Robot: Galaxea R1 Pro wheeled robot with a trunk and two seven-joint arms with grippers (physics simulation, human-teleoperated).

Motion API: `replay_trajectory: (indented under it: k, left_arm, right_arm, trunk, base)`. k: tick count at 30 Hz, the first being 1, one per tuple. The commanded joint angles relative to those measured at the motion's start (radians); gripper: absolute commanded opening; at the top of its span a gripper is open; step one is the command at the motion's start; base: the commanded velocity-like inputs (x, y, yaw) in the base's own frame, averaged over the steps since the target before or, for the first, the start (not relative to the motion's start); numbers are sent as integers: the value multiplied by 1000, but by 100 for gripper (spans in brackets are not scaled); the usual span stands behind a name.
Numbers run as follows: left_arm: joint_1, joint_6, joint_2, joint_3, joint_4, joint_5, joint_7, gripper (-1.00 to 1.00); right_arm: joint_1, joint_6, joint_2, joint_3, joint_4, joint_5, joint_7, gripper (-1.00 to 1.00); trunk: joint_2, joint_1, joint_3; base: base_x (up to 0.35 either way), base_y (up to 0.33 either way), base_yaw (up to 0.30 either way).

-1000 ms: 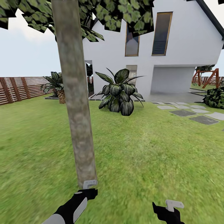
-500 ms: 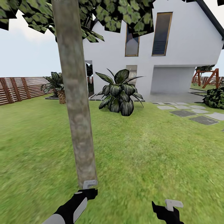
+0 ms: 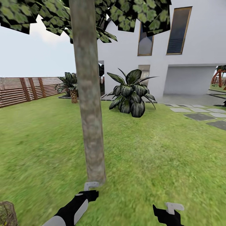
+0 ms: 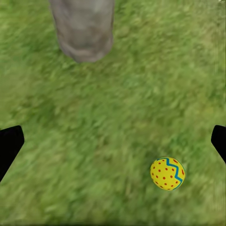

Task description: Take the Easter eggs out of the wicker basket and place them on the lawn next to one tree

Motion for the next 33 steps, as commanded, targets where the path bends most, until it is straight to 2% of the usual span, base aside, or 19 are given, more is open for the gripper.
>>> replay_trajectory:
  k: [1,25,33]
  left_arm:
    - [-1,4,0,-8,-2,9,8,100]
    - [-1,4,-4,-8,-2,8,8,100]
    - [-1,4,-4,-8,-2,8,8,100]
  right_arm:
    - [-1,5,1,-4,0,6,8,100]
    - [-1,4,1,-4,7,7,8,100]
    - [-1,4,1,-3,7,7,8,100]
  trunk:
    - [5,-3,1]
    - [173,-95,63]
    - [173,-95,59]
  base:
    - [0,0,265]
    - [0,0,267]
    - [0,0,267]
